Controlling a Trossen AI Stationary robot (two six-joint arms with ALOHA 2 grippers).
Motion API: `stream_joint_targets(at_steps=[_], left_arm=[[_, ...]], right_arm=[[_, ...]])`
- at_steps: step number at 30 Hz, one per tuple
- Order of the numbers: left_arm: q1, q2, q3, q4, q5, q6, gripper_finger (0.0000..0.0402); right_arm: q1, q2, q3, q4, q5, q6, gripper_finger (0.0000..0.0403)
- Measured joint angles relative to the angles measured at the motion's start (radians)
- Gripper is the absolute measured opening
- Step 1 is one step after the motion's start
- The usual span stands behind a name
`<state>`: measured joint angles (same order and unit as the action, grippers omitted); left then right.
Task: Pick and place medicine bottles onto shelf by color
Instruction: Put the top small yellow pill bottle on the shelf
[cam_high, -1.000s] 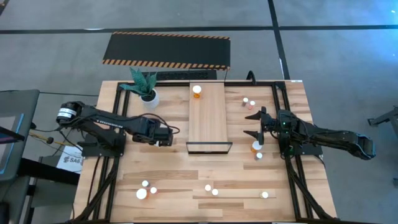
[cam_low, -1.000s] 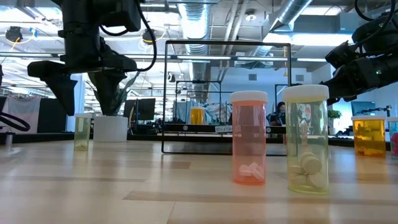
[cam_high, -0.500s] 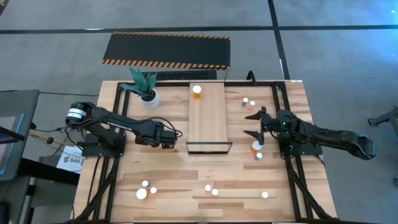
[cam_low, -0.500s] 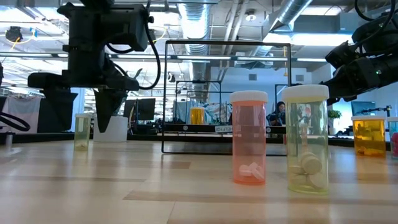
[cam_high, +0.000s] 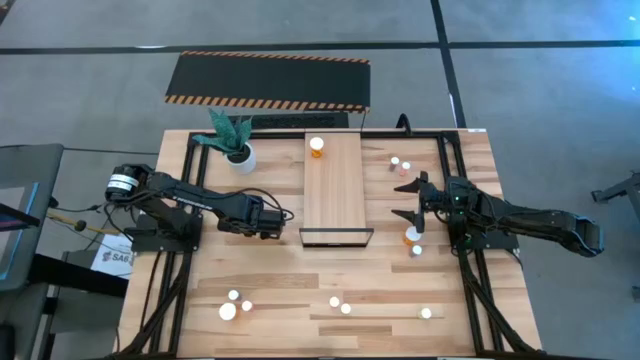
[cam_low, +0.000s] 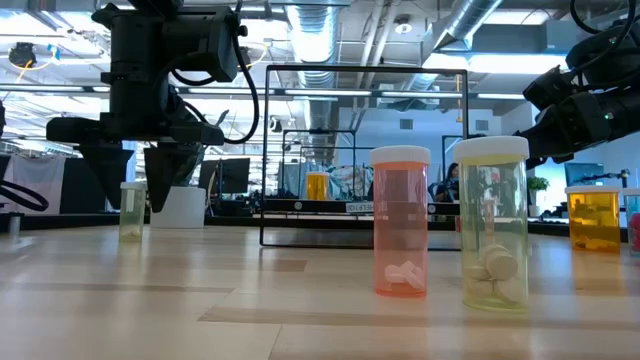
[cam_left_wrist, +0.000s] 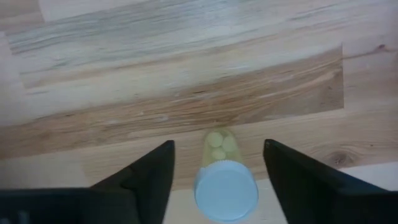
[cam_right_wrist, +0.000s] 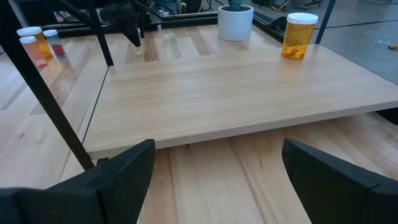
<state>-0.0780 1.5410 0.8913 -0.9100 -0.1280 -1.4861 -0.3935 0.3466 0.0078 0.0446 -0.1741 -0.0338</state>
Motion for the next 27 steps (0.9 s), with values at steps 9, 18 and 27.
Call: stream_joint_targets(at_steps=[9,18,27], left_arm=[[0.000,0.000,0.000,-0.005,0.002,0.026,0.0109],[0.003,0.000,0.002,-0.007,0.004,0.068,0.0091],[0.040,0.000,0.070,-0.017,-0.057,0.192,0.0100]], right_arm=[[0.000,0.000,0.000,0.000,0.000,0.000,0.0374],[0.000,0.000,0.000,0.000,0.000,0.000,0.0374],[0.000,0.000,0.000,0.000,0.000,0.000,0.0374]])
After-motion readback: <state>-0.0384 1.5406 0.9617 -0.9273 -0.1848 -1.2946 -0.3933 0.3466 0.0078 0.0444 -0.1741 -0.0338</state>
